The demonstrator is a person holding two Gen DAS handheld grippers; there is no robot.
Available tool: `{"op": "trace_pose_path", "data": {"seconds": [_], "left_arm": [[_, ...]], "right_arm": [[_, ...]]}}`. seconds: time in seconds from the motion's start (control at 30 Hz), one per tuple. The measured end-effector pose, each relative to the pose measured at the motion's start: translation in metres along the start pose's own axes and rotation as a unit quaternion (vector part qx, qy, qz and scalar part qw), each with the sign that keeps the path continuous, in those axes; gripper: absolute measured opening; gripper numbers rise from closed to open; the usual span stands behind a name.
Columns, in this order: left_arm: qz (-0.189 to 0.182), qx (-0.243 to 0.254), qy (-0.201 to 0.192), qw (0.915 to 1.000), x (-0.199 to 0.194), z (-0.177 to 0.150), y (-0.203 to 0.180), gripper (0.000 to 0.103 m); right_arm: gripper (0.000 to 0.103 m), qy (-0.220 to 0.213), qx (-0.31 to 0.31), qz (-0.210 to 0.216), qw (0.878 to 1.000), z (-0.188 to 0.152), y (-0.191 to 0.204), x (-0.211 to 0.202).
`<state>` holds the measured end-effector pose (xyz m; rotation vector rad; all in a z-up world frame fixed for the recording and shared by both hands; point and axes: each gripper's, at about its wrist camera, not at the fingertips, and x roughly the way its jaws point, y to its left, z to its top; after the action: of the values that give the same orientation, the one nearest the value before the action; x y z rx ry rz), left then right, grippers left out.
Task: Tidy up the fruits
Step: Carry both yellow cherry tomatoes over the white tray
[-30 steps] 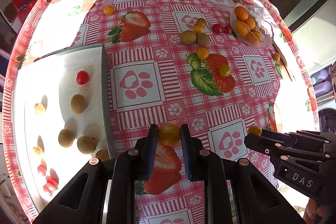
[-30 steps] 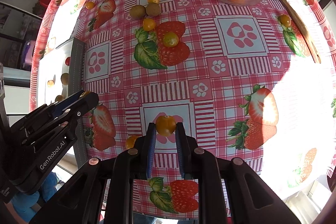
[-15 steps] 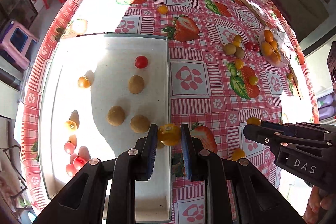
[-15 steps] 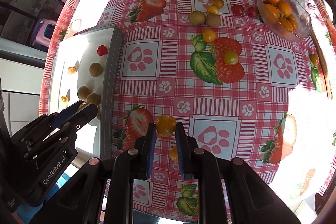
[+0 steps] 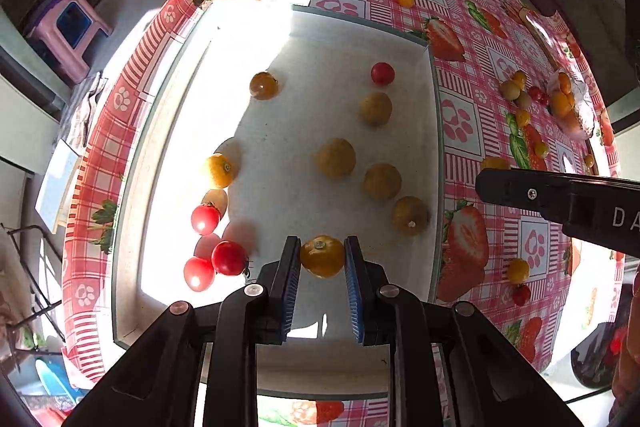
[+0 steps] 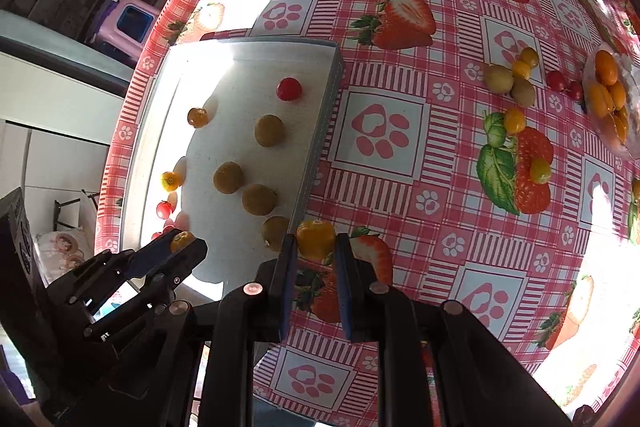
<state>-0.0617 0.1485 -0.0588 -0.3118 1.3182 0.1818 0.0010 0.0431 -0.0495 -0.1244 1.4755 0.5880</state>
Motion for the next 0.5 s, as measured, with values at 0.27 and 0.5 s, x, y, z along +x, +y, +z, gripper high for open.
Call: {"op": "trace_pose_path", "data": {"seconds": [0.27,0.5], "left_arm": [[0.01,-0.006,0.011,0.9999,0.015,-0.013,0.009,0.024],[0.012,0.002,0.012,0.9998,0.023,-0.015,0.007,0.024]], "right_arm": [[0.021,0.01,-0.021,0.014,1.0,0.034,0.031,0.029],[0.021,0.018,-0.068,0.012,0.997,0.068,0.062,0.059]]}}
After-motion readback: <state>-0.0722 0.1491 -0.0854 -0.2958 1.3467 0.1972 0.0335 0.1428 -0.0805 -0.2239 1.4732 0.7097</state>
